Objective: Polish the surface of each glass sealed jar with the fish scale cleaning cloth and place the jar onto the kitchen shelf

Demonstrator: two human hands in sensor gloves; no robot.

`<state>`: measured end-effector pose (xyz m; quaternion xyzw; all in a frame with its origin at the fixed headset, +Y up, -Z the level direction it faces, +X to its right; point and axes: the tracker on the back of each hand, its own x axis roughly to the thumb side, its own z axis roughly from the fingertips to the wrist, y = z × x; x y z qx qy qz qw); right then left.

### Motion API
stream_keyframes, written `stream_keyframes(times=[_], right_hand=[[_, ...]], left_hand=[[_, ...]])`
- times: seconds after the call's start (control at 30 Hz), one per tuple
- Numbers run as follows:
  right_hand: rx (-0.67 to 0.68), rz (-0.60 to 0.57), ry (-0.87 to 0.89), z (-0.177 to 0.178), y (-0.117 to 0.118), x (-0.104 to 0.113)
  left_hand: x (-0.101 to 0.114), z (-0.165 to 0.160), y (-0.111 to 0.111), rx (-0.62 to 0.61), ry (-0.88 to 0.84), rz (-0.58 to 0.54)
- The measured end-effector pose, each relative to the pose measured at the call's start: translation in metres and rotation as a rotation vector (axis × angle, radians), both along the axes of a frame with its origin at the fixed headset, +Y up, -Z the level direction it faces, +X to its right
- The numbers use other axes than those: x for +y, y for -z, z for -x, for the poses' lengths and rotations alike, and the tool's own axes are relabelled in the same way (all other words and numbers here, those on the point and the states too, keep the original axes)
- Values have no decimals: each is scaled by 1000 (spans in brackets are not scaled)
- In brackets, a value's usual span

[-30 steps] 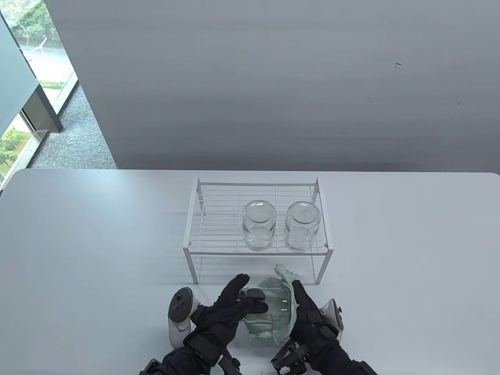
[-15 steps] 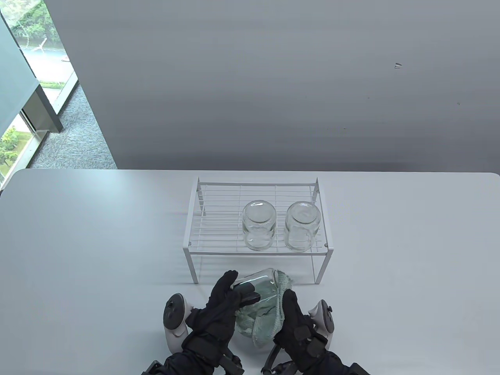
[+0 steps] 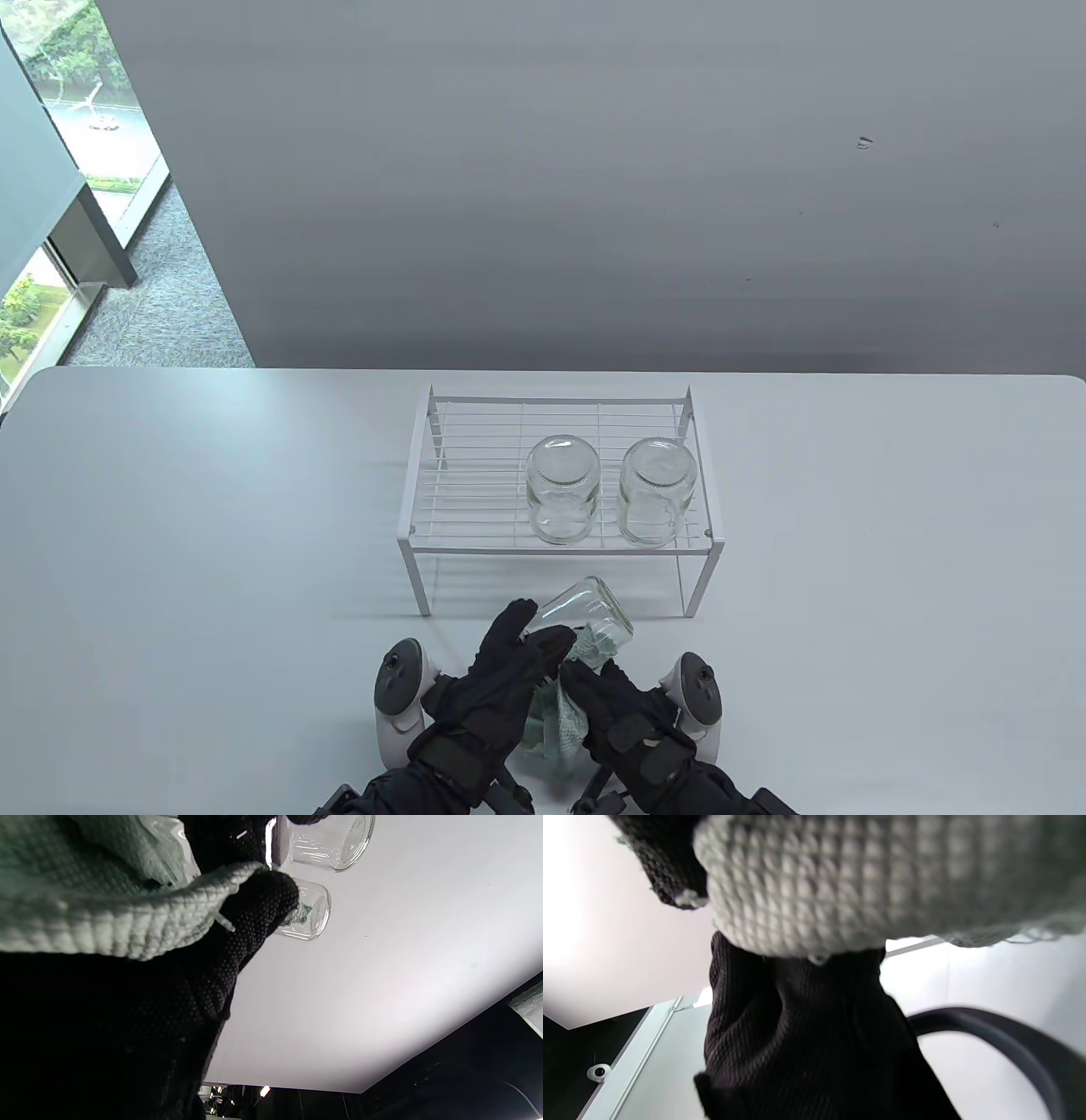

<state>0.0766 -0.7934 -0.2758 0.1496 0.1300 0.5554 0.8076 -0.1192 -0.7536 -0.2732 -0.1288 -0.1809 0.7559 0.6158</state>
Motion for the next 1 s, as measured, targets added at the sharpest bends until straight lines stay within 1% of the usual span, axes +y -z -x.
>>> stream_keyframes(times=[0.1, 0.13, 0.2, 0.23, 0.27, 0.33, 0.4, 0.43, 0.47, 0.5, 0.57, 0.63, 0.7, 0.77, 0.83, 0.9, 0.97, 1.0], right_hand=[[-114, -3, 28, -11, 4, 3], [-131, -8, 29, -13, 4, 3], [-212, -61, -6, -22, 7, 8], [-251, -109, -63, -26, 9, 12], [-258, -178, -134, -30, 11, 16], [-216, -294, -257, -35, 12, 22], [-167, -449, -435, -36, 13, 32], [-156, -503, -504, -36, 12, 35], [-160, -591, -588, -35, 11, 40], [-164, -618, -601, -35, 10, 42], [-169, -711, -664, -31, 8, 49], [-139, -826, -754, -26, 5, 55], [-132, -913, -869, -22, 2, 58], [-105, -1000, -940, -16, -1, 61], [-81, -1061, -1039, -10, -5, 63], [-72, -1087, -1137, -4, -9, 63], [-54, -1099, -1133, -1, -9, 62], [-55, -1073, -1086, 0, -9, 60]], left_hand=[[-1, 2, -1, 12, 27, 14], [-1, 2, -1, 15, 28, 17], [-1, 3, -1, 17, 41, 22], [-2, 4, -1, 12, 59, 17], [-2, 4, -1, 16, 66, 11], [-3, 3, -1, 21, 84, 5], [-3, 2, -1, 19, 115, -5], [-4, 3, -1, 21, 129, -12], [-4, 4, -1, 24, 122, -9], [-4, 4, -1, 23, 113, -1], [-4, 5, 0, 27, 107, 7], [-3, 6, 0, 30, 142, -7], [-2, 7, 0, 31, 178, -27], [-1, 7, 1, 28, 204, -37], [1, 5, 0, 13, 251, -57], [2, 3, -1, 6, 316, -112], [4, 0, -1, -25, 360, -149], [5, -2, -2, -53, 386, -170]])
